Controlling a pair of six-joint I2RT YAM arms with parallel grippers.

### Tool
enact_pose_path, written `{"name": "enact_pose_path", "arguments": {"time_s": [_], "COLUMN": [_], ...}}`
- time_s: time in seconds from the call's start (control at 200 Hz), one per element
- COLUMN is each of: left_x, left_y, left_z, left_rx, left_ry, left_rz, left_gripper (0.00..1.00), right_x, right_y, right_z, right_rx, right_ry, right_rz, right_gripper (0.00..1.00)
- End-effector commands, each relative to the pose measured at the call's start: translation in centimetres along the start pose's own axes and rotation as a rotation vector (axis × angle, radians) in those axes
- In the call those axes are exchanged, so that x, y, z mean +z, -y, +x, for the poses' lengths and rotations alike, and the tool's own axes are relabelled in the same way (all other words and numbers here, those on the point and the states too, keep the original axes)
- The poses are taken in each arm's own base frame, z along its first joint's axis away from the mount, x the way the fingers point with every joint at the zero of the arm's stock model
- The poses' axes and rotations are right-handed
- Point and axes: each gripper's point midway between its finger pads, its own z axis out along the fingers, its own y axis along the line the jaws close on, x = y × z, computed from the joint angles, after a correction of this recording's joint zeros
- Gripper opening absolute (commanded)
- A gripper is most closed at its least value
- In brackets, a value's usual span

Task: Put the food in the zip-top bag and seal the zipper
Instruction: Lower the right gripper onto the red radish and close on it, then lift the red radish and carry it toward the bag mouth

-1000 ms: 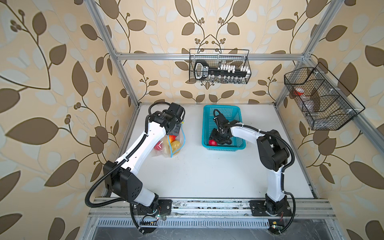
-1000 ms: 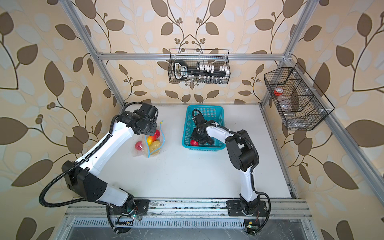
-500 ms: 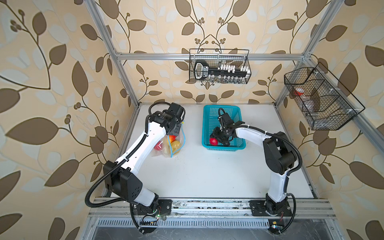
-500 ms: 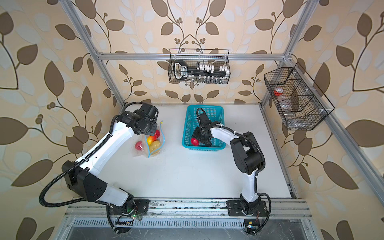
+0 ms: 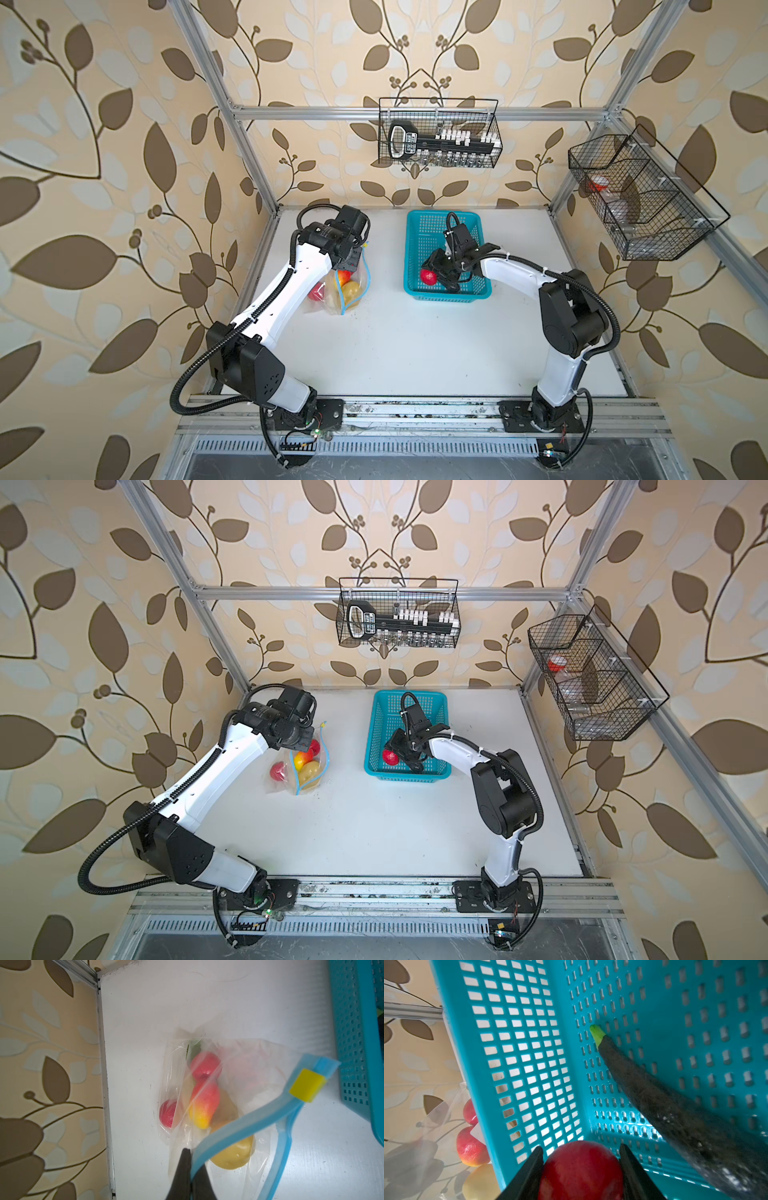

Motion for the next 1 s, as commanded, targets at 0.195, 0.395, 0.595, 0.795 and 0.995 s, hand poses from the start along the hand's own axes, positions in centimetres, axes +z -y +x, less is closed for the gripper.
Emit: {"name": "enact_pose_path", "arguments": {"time_s": [0.195, 0.395, 0.595, 0.795, 0.995], "left_x": [-1.1, -1.1, -1.4, -1.4, -1.3], "left_y": [-0.4, -0.4, -0.5, -0.6, -0.4], "left_z": [-0.4, -0.4, -0.3, -0.2, -0.2], "left_rx": [-0.024, -0.028, -0.034, -0.039, -0.04], "left_ry": [0.028, 0.027, 0.031, 0.035, 0.03], "left_rz": [0.024, 0.025, 0.033, 0.035, 0.042], "left_gripper": [0.0, 0.0, 0.0, 0.0, 0.0], "right_x": [-2.9, -3.9, -4.7, -5.8, -6.9], "right_y": [-1.4, -1.6, -2.4, -3.3, -4.4], "right_z": [-0.6, -0.5, -0.6, -0.6, -0.4], "right_rx": [0.031, 0.037, 0.046, 0.043, 0.033], "right_ry": [0.069, 0.088, 0.102, 0.119, 0.131], "right_rz": [-0.089, -0.118, -0.167, -0.209, -0.243], "right_gripper": [0.4, 0.4, 0.4, 0.39, 0.39]}}
